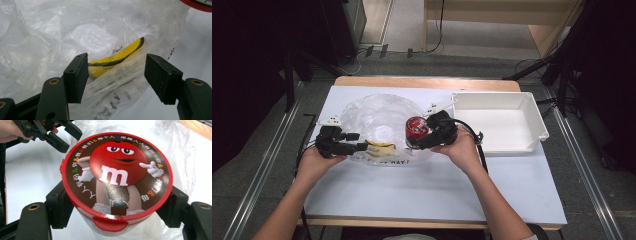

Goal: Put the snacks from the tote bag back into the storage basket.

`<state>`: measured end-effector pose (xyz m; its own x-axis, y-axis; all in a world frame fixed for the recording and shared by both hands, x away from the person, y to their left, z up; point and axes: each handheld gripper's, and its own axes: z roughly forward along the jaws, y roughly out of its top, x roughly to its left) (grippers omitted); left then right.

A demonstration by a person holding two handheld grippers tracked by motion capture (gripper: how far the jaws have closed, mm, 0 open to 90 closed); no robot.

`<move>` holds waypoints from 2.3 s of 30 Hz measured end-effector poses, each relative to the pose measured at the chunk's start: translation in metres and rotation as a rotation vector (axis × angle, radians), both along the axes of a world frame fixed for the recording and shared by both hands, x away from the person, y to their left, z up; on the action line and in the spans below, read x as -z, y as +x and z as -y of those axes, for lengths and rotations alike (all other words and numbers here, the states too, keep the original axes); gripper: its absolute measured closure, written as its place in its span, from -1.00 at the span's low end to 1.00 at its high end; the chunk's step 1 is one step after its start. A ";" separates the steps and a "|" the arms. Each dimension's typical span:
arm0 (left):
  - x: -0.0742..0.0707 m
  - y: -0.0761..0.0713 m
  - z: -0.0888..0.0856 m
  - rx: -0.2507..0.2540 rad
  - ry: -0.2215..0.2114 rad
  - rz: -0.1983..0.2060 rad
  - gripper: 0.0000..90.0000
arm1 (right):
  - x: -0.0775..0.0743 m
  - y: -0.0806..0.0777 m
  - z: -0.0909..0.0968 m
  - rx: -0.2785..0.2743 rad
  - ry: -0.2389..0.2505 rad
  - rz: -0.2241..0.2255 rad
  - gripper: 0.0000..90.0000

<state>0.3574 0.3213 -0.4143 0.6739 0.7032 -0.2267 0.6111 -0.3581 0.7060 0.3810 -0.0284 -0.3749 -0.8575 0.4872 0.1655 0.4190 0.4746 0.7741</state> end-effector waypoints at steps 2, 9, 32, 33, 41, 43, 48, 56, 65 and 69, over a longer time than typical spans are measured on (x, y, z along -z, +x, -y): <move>0.000 0.000 0.000 -0.001 0.001 0.000 -0.18 | 0.001 0.000 0.002 0.001 -0.002 -0.007 -0.41; 0.001 0.000 0.001 0.004 0.000 -0.005 -0.18 | -0.001 0.001 0.009 0.013 -0.001 -0.015 -0.41; 0.000 0.000 0.000 0.003 -0.005 -0.003 -0.18 | -0.008 0.006 0.035 0.049 -0.009 0.005 -0.41; 0.000 0.000 0.000 0.003 -0.005 -0.003 -0.18 | -0.008 0.006 0.036 0.049 -0.009 0.004 -0.41; 0.000 0.001 0.000 0.005 -0.003 -0.004 -0.18 | -0.009 0.009 0.044 0.060 -0.013 0.007 -0.41; 0.000 0.001 -0.001 0.005 -0.001 -0.004 -0.18 | -0.009 0.010 0.047 0.065 -0.015 0.008 -0.41; 0.000 0.001 -0.001 0.006 -0.005 -0.006 -0.18 | -0.010 0.011 0.055 0.081 -0.011 0.006 -0.41; 0.000 0.001 0.000 0.006 -0.004 -0.008 -0.18 | -0.013 0.013 0.064 0.093 -0.010 0.015 -0.41; 0.000 0.000 0.000 0.002 -0.007 -0.002 -0.18 | -0.014 0.015 0.077 0.116 -0.020 0.013 -0.41; -0.001 0.000 -0.001 0.000 -0.007 -0.002 -0.18 | -0.014 0.017 0.087 0.144 -0.018 0.010 -0.41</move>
<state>0.3579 0.3222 -0.4137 0.6735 0.7014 -0.2331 0.6125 -0.3531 0.7072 0.3980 -0.1151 -0.3605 -0.7802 0.6080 0.1474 0.4759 0.4239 0.7706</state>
